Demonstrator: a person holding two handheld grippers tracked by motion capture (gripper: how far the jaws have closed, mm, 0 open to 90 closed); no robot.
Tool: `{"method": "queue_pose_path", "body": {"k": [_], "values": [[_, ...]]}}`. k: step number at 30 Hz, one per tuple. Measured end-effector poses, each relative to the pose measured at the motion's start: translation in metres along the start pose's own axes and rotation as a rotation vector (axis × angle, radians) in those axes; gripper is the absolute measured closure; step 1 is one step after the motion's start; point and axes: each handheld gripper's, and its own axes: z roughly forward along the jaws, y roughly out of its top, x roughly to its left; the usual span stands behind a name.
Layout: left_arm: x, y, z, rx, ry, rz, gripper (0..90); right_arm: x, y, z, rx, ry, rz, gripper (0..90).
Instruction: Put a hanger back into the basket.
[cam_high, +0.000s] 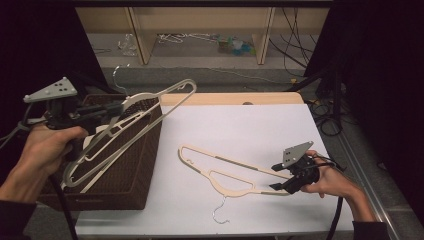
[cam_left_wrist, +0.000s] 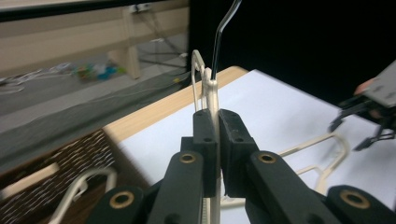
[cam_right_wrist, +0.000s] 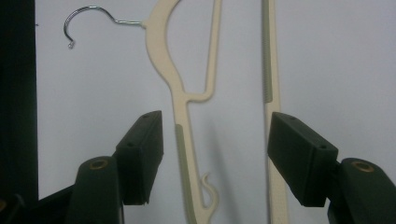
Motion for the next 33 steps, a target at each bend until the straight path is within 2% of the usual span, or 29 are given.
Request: {"method": "queue_pose_path", "body": {"k": [1, 2, 3, 5, 7, 10, 13, 16, 18, 21, 27, 33], "values": [[0.007, -0.004, -0.003, 0.005, 0.013, -0.011, 85.8, 0.0, 0.0, 0.0, 0.0, 0.005, -0.004, 37.1], [0.02, -0.011, -0.008, 0.011, 0.045, -0.033, 85.8, 0.0, 0.0, 0.0, 0.0, 0.005, -0.003, 37.3], [0.02, -0.011, -0.008, 0.011, 0.045, -0.033, 85.8, 0.0, 0.0, 0.0, 0.0, 0.005, -0.003, 37.3], [0.038, -0.021, -0.015, 0.034, 0.083, -0.053, 85.8, 0.0, 0.0, 0.0, 0.004, 0.006, 0.001, 37.3], [0.043, -0.024, -0.017, 0.041, 0.096, -0.058, 85.8, 0.001, -0.001, 0.0, 0.007, 0.005, 0.007, 37.3], [0.059, -0.032, -0.023, 0.066, 0.139, -0.069, 85.8, 0.0, -0.002, 0.001, 0.011, 0.006, 0.004, 37.3], [0.07, -0.039, -0.027, 0.08, 0.159, -0.081, 85.8, 0.0, -0.002, 0.002, 0.012, 0.007, 0.004, 37.3], [0.081, -0.048, -0.029, 0.099, 0.166, -0.09, 85.7, 0.0, -0.002, 0.002, 0.01, 0.008, 0.004, 37.3], [0.087, -0.055, -0.025, 0.117, 0.171, -0.082, 85.7, 0.0, -0.002, 0.002, 0.01, 0.008, 0.005, 37.2], [0.089, -0.058, -0.021, 0.128, 0.164, -0.062, 85.8, 0.0, -0.002, 0.003, 0.012, 0.01, 0.004, 37.0], [0.094, -0.062, -0.006, 0.142, 0.135, -0.049, 85.7, 0.0, -0.002, 0.003, 0.007, 0.006, 0.002, 36.2], [0.101, -0.075, 0.007, 0.155, 0.126, -0.059, 85.7, 0.0, -0.002, 0.001, 0.004, 0.004, 0.003, 34.9]]}}
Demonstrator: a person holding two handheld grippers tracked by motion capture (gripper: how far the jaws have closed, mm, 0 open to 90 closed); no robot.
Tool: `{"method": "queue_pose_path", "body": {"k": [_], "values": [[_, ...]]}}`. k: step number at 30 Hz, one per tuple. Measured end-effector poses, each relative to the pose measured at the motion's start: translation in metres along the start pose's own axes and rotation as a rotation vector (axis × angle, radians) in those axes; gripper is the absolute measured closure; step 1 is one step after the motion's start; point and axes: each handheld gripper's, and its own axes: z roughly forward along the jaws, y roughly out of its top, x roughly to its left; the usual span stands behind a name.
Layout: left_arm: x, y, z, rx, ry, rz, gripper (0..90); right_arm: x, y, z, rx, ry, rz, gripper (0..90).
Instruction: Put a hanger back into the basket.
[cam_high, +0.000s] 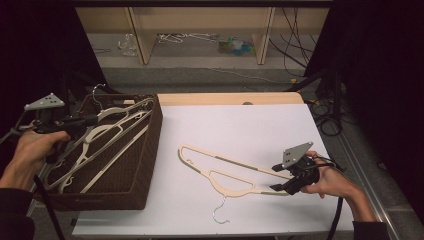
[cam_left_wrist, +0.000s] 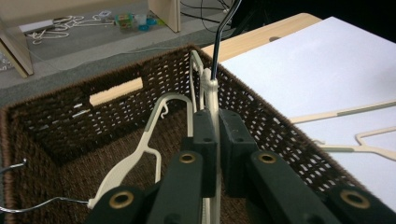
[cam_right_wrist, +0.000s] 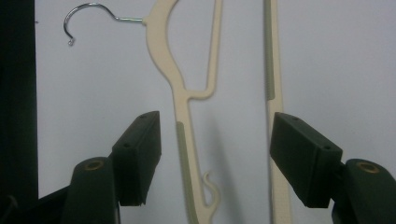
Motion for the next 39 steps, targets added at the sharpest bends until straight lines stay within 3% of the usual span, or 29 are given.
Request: {"method": "queue_pose_path", "body": {"k": [3, 8, 13, 17, 22, 25, 28, 29, 32, 35, 36, 39], "values": [[0.002, -0.008, 0.009, 0.005, -0.008, -0.003, 85.7, 0.0, 0.0, -0.001, -0.005, 0.001, 0.006, 33.8], [0.006, -0.022, 0.021, 0.044, 0.013, -0.013, 85.6, -0.001, 0.001, 0.0, -0.009, -0.013, 0.004, 30.6], [0.013, -0.037, 0.026, 0.044, 0.029, -0.058, 85.4, -0.001, 0.0, 0.0, -0.015, -0.019, 0.021, 27.9], [0.021, -0.053, 0.029, 0.089, 0.085, -0.087, 83.7, -0.001, 0.001, 0.001, -0.024, -0.03, 0.02, 23.2], [0.025, -0.062, 0.032, 0.099, 0.113, -0.129, 82.2, -0.001, 0.0, 0.0, -0.027, -0.026, 0.019, 18.9], [0.028, -0.066, 0.035, 0.127, 0.164, -0.132, 80.6, 0.0, 0.0, 0.001, -0.031, -0.035, 0.024, 18.9], [0.029, -0.066, 0.036, 0.136, 0.185, -0.127, 79.5, -0.001, -0.001, 0.0, -0.032, -0.036, 0.019, 19.1], [0.031, -0.066, 0.035, 0.175, 0.194, -0.099, 79.5, -0.001, -0.001, 0.0, -0.032, -0.036, 0.019, 19.1], [0.035, -0.068, 0.037, 0.226, 0.254, -0.107, 76.3, 0.0, -0.001, -0.001, -0.035, -0.043, 0.028, 19.3], [0.039, -0.072, 0.037, 0.231, 0.26, -0.135, 72.1, 0.0, -0.001, -0.001, -0.034, -0.042, 0.025, 19.6], [0.04, -0.072, 0.037, 0.24, 0.292, -0.148, 67.7, 0.0, -0.002, -0.001, -0.038, -0.038, 0.027, 19.6], [0.039, -0.071, 0.033, 0.237, 0.31, -0.14, 65.3, -0.001, -0.002, -0.001, -0.038, -0.039, 0.022, 19.7]]}}
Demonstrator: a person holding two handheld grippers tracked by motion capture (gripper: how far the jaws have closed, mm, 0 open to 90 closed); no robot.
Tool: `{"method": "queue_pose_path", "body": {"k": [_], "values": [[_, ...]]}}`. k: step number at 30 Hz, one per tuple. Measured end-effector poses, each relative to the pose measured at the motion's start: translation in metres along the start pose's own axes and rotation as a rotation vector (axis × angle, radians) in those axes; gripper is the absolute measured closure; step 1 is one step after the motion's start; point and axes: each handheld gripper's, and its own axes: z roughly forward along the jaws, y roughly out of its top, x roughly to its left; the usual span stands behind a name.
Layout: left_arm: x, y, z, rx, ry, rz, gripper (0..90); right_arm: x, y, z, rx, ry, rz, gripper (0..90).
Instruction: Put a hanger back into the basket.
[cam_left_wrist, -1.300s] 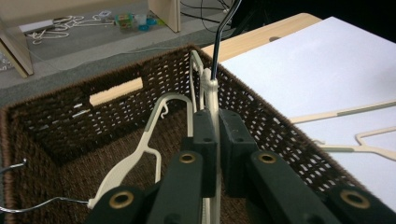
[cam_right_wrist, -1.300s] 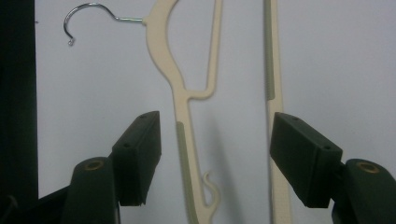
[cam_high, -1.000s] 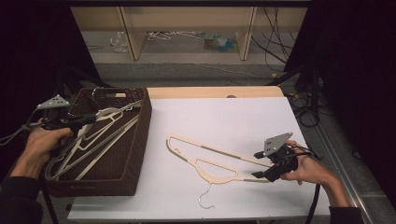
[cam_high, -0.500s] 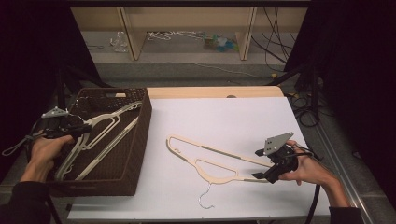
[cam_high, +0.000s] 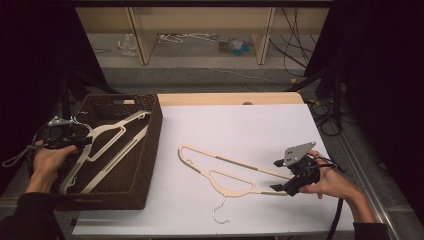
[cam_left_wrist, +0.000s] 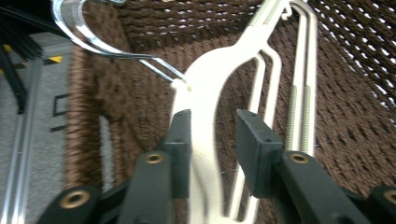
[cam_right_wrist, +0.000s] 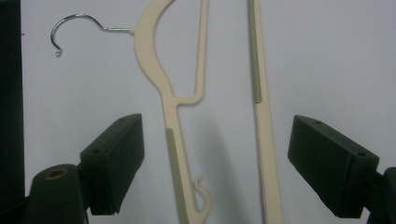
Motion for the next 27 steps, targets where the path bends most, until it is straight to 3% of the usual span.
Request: {"method": "queue_pose_path", "body": {"k": [4, 6, 9, 15, 19, 20, 24, 26, 27], "values": [[-0.004, 0.002, -0.009, -0.025, 0.029, -0.002, 57.9, 0.001, 0.0, 0.0, -0.006, -0.01, 0.003, 19.8], [-0.009, 0.005, -0.016, -0.06, 0.008, 0.003, 55.5, 0.001, 0.0, 0.0, -0.009, -0.011, 0.005, 19.8], [-0.027, 0.009, -0.029, -0.159, -0.037, -0.048, 45.3, 0.001, 0.0, 0.0, -0.011, -0.018, 0.003, 19.9], [-0.079, 0.005, -0.064, -0.287, -0.119, -0.013, 35.2, 0.001, 0.001, 0.0, -0.004, -0.016, -0.002, 20.3], [-0.121, -0.003, -0.081, -0.325, -0.202, 0.036, 31.9, 0.003, 0.001, 0.002, 0.009, -0.011, 0.0, 20.5], [-0.134, -0.005, -0.085, -0.328, -0.223, 0.067, 31.0, 0.004, 0.001, 0.003, 0.003, -0.015, -0.004, 20.7], [-0.171, -0.014, -0.092, -0.364, -0.285, 0.13, 26.8, 0.005, 0.0, 0.006, 0.018, -0.017, -0.007, 20.8], [-0.185, -0.02, -0.091, -0.38, -0.31, 0.124, 23.2, 0.005, 0.0, 0.007, 0.023, -0.015, -0.008, 20.8], [-0.2, -0.028, -0.09, -0.376, -0.351, 0.131, 21.5, 0.006, 0.0, 0.008, 0.018, -0.028, -0.004, 20.8]]}}
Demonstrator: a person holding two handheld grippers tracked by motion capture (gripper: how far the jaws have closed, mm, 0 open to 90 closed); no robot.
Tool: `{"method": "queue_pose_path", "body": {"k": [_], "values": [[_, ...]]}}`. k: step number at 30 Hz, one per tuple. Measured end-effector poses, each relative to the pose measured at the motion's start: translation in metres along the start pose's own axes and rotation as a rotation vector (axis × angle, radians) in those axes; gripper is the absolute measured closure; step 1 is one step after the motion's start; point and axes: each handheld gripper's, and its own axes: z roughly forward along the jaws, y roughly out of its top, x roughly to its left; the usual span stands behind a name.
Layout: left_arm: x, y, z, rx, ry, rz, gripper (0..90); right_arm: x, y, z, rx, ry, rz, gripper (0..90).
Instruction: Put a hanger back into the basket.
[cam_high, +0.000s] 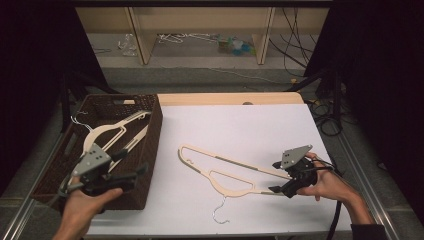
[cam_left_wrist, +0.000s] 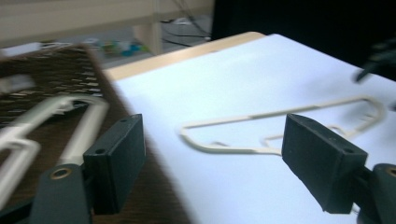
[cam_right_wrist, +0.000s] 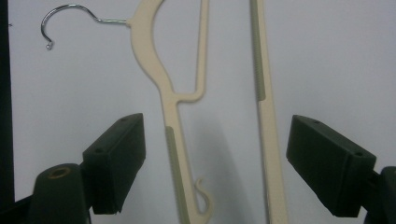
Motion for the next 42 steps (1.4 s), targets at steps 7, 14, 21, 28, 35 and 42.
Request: {"method": "queue_pose_path", "body": {"k": [7, 14, 21, 28, 35, 42], "values": [[-0.036, -0.02, 0.013, 0.012, -0.04, 0.043, 21.6, 0.0, -0.002, 0.001, 0.005, -0.007, 0.012, 20.7], [-0.063, -0.044, 0.026, 0.035, -0.107, 0.076, 19.2, -0.001, -0.001, 0.004, 0.007, -0.007, 0.009, 21.1], [-0.069, -0.062, 0.039, 0.053, -0.124, 0.078, 19.2, -0.001, -0.002, 0.01, 0.032, -0.005, 0.005, 21.9], [-0.066, -0.071, 0.044, 0.083, -0.113, 0.098, 19.2, 0.005, 0.0, 0.019, 0.066, 0.042, -0.03, 30.9], [-0.064, -0.072, 0.046, 0.091, -0.12, 0.096, 19.3, 0.014, 0.0, 0.038, 0.162, 0.113, -0.065, 44.7], [-0.065, -0.074, 0.048, 0.1, -0.134, 0.096, 19.6, 0.014, 0.0, 0.045, 0.198, 0.124, -0.049, 52.3]]}}
